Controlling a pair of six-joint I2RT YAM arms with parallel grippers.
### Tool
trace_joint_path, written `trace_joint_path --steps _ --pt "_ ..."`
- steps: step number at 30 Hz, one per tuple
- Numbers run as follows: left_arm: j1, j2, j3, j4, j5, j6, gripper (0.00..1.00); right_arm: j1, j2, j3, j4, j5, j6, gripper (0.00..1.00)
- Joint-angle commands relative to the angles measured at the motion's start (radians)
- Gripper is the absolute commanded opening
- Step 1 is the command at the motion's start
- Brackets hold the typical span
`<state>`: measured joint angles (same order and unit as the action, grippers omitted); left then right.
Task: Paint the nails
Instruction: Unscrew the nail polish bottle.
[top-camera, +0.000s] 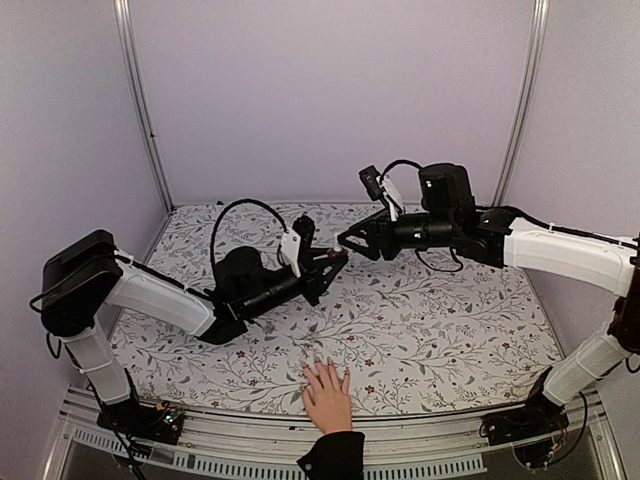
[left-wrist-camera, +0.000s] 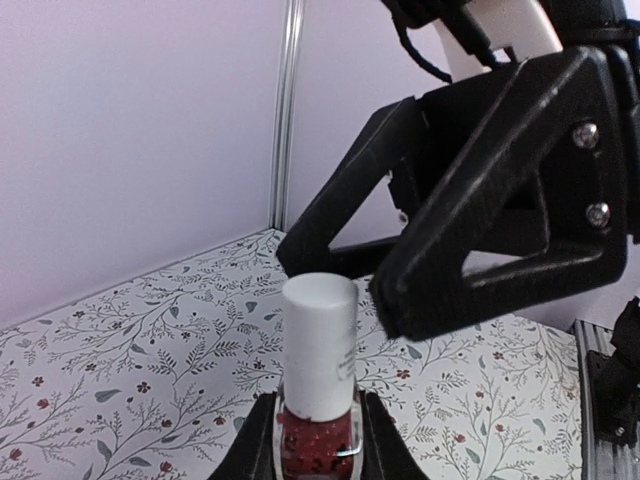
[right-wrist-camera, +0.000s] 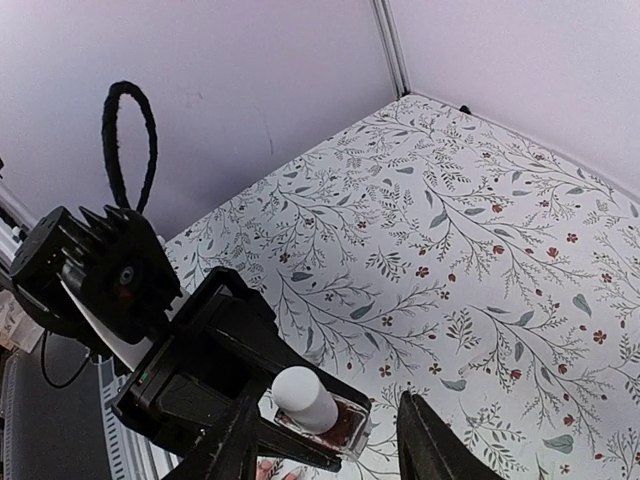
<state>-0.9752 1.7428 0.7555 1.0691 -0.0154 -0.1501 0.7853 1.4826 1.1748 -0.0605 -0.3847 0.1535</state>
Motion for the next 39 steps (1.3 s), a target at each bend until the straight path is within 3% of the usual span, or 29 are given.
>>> trace_joint_path --steps 1,12,18,22,30,39 --pt "-0.014 0.021 0.053 -0.005 -0.03 -0.002 0.0 0.003 0.035 0.03 0.03 0.04 0.029 0.47" --pt "-0.029 0.051 0.104 -0.066 -0.054 0.024 0.0 0.015 0.057 0.033 0.046 0.05 0.029 0.33" --pt "-0.03 0.055 0.12 -0.09 -0.066 0.032 0.0 0.016 0.058 0.032 0.045 0.05 0.029 0.08" --pt "-0.03 0.046 0.123 -0.112 -0.037 0.038 0.0 0.015 0.048 0.022 0.051 0.027 0.014 0.0" --pt "0.017 0.018 0.108 -0.098 0.239 0.011 0.0 0.016 0.016 -0.01 0.084 -0.062 -0.042 0.0" --pt "0.046 0.013 0.092 0.029 0.517 0.009 0.0 0.016 -0.026 -0.031 0.06 -0.125 -0.128 0.0"
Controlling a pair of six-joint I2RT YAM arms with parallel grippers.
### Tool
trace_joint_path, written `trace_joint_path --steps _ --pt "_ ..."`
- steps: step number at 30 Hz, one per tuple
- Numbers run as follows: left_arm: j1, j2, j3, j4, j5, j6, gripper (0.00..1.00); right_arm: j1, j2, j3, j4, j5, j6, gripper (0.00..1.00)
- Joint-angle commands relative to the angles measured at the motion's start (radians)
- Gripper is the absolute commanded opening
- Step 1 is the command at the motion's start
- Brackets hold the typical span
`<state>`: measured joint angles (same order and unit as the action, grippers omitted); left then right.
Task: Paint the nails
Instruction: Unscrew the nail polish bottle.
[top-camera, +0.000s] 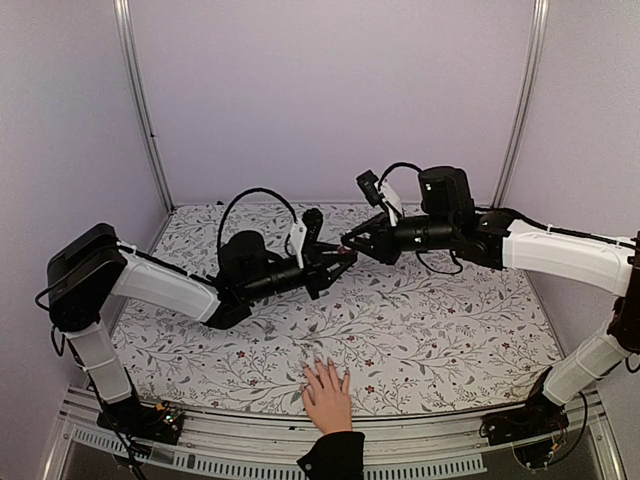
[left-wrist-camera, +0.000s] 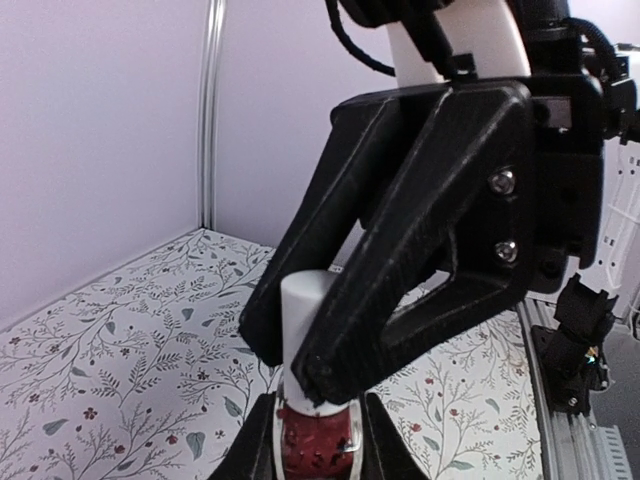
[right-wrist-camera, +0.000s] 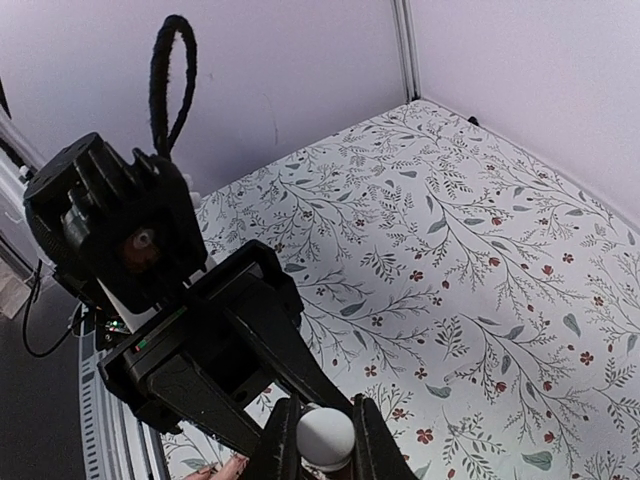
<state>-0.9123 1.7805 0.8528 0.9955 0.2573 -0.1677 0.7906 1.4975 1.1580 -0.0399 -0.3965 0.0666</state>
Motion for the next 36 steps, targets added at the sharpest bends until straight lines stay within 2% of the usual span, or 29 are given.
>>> trace_joint_path --steps 1,13,25,28,31,33,36 --pt "-0.016 -0.025 -0.003 0.109 0.276 0.028 0.0 0.01 -0.046 -0.019 0.04 -0.124 -0.052 0.0" --pt "-0.013 -0.034 0.012 0.176 0.546 0.018 0.0 0.012 -0.083 -0.02 0.04 -0.374 -0.195 0.0" --pt "-0.01 -0.042 0.062 0.132 0.739 0.014 0.0 0.021 -0.084 -0.009 -0.039 -0.524 -0.326 0.0" --pt "-0.01 -0.042 0.07 0.121 0.755 0.017 0.0 0.021 -0.084 -0.008 -0.046 -0.525 -0.339 0.0" --pt "-0.007 -0.055 0.06 0.1 0.7 0.039 0.0 0.015 -0.089 -0.006 -0.034 -0.503 -0.321 0.0" --pt "-0.002 -0.075 0.045 0.063 0.627 0.079 0.0 -0.002 -0.097 -0.017 -0.001 -0.496 -0.284 0.06" --pt "0.007 -0.1 0.011 0.057 0.495 0.106 0.0 -0.028 -0.118 -0.037 0.053 -0.467 -0.221 0.28"
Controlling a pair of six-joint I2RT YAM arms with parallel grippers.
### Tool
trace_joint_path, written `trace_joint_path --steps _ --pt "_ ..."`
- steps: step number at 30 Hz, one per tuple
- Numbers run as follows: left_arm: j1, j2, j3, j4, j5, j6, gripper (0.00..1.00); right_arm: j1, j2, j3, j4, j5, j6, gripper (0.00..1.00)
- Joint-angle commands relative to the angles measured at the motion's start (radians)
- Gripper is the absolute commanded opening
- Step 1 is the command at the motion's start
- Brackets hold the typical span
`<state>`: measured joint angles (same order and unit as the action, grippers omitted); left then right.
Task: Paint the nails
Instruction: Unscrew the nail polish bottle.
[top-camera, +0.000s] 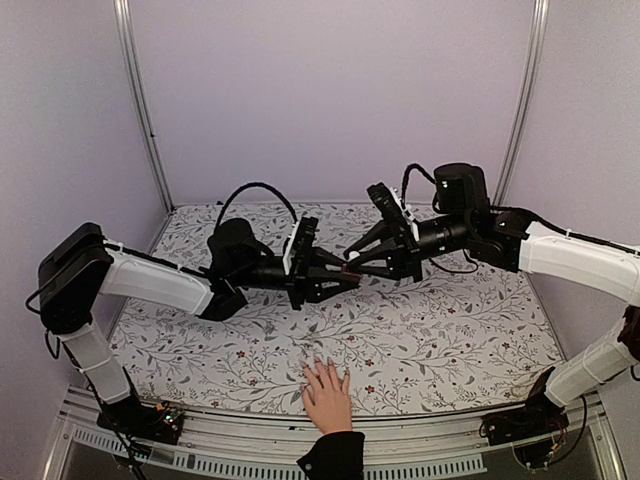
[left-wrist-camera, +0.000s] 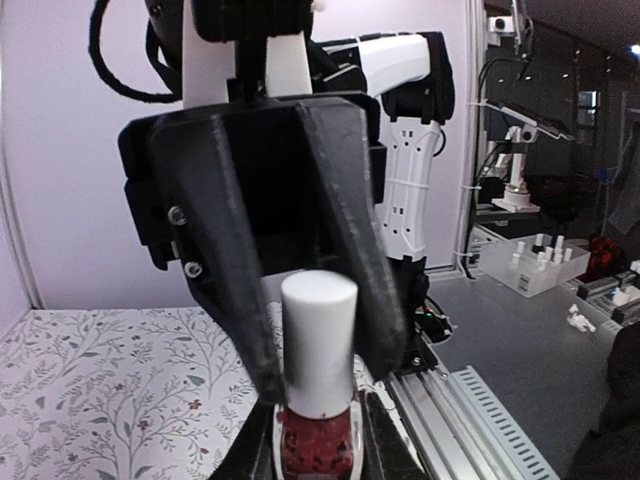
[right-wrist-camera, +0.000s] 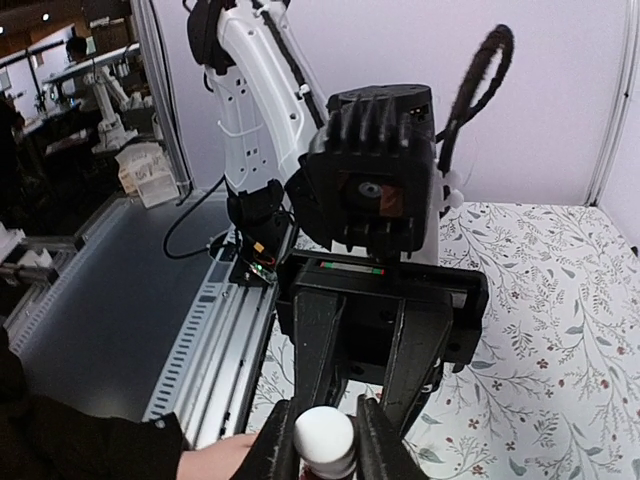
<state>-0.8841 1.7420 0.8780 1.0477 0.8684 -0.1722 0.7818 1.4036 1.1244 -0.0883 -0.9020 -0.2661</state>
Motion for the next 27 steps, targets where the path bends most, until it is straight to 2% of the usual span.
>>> trace_joint_path --steps 1,2,4,7,15,19,27 --pt "-0.021 -0.068 -0.023 0.009 -0.151 0.111 0.0 -0.021 -0.029 -0.011 0.119 0.053 0.126 0.43" --pt "-0.02 -0.071 -0.028 0.009 -0.187 0.112 0.0 -0.022 -0.038 -0.016 0.134 0.07 0.136 0.52" --pt "-0.02 -0.077 -0.035 0.004 -0.259 0.117 0.0 -0.023 -0.049 -0.027 0.163 0.095 0.158 0.63" --pt "-0.019 -0.079 -0.037 -0.01 -0.374 0.116 0.0 -0.024 -0.057 -0.031 0.187 0.167 0.204 0.7" --pt "-0.023 -0.065 -0.009 -0.093 -0.619 0.123 0.0 -0.024 -0.034 0.012 0.169 0.487 0.347 0.74" --pt "-0.04 -0.052 0.016 -0.141 -0.717 0.147 0.0 -0.024 -0.016 0.028 0.156 0.591 0.388 0.74" --pt "-0.069 -0.026 0.044 -0.175 -0.854 0.167 0.0 -0.024 0.061 0.093 0.126 0.603 0.427 0.68"
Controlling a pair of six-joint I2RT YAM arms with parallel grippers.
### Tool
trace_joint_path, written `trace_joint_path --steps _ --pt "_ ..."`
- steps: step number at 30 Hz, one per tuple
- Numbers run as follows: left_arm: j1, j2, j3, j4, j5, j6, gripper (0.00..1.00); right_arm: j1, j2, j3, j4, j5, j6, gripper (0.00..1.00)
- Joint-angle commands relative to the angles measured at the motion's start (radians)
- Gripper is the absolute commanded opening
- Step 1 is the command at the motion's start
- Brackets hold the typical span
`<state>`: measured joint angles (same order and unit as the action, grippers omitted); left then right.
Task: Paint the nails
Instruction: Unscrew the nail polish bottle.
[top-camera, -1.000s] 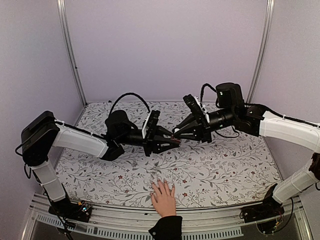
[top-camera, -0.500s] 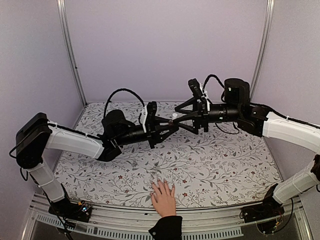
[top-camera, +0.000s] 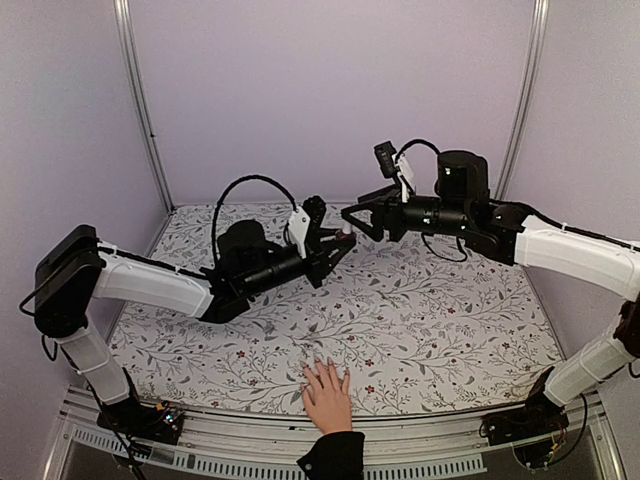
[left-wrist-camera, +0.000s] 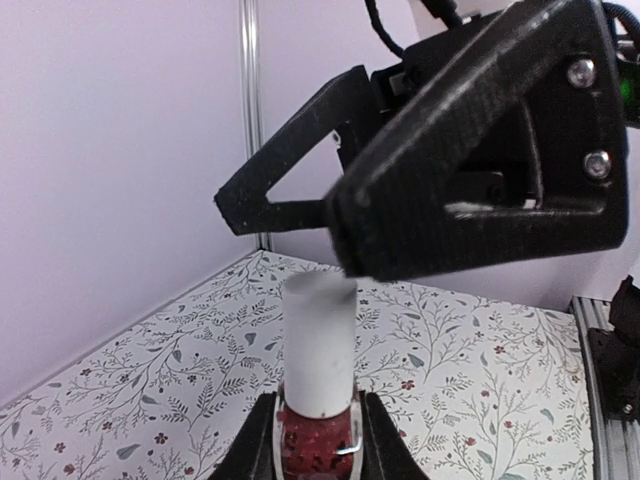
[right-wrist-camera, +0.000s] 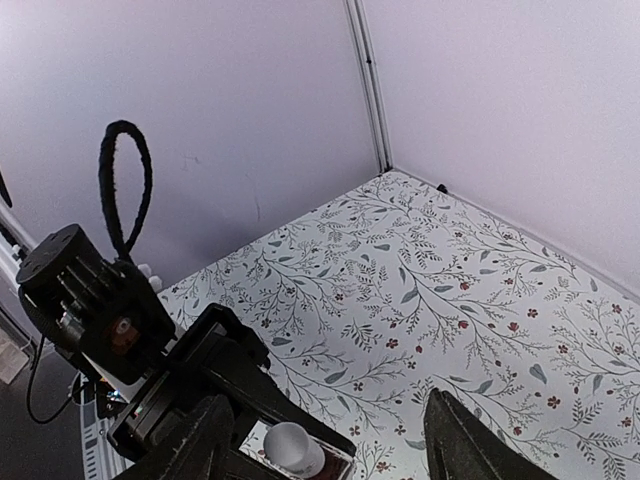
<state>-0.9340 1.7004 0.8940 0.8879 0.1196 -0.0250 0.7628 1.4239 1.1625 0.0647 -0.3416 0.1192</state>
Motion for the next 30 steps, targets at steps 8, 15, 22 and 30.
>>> trace_joint_path --steps 8,15,22,30 --pt "-0.023 0.031 0.015 0.01 -0.187 0.023 0.0 0.012 0.082 0.077 -0.025 0.028 0.072 0.56" --pt "-0.025 0.032 0.004 0.021 -0.192 0.023 0.0 0.02 0.121 0.09 -0.01 -0.006 0.084 0.45" --pt "-0.026 0.025 -0.008 0.042 -0.189 0.023 0.0 0.02 0.142 0.104 -0.014 -0.018 0.091 0.34" --pt "-0.025 0.025 -0.006 0.027 -0.188 0.031 0.0 0.02 0.131 0.08 0.036 -0.112 0.085 0.09"
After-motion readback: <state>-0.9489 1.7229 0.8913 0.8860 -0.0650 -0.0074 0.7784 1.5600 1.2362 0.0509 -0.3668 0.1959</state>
